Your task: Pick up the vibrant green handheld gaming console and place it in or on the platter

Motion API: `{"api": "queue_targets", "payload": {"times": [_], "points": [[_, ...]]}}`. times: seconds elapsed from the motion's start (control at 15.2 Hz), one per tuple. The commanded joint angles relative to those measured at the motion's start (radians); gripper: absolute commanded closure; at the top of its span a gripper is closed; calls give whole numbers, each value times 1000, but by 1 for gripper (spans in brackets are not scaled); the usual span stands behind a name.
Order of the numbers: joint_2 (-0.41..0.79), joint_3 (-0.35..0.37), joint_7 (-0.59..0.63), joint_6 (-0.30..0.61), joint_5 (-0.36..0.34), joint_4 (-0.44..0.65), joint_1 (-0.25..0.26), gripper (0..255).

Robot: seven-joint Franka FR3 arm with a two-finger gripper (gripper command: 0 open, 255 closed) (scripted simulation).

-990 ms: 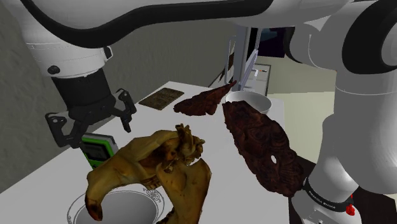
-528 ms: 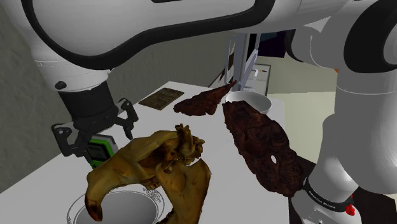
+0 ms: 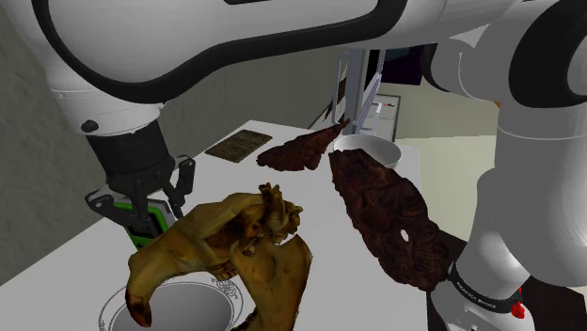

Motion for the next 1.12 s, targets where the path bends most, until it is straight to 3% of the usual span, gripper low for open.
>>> {"api": "queue_targets", "payload": {"times": [0.0,0.33,1.06], "points": [[1,0,0,0,0,0,0,255],[1,0,0,0,0,0,0,255],[48,2,3,-173,-19,219,30,255]]}}
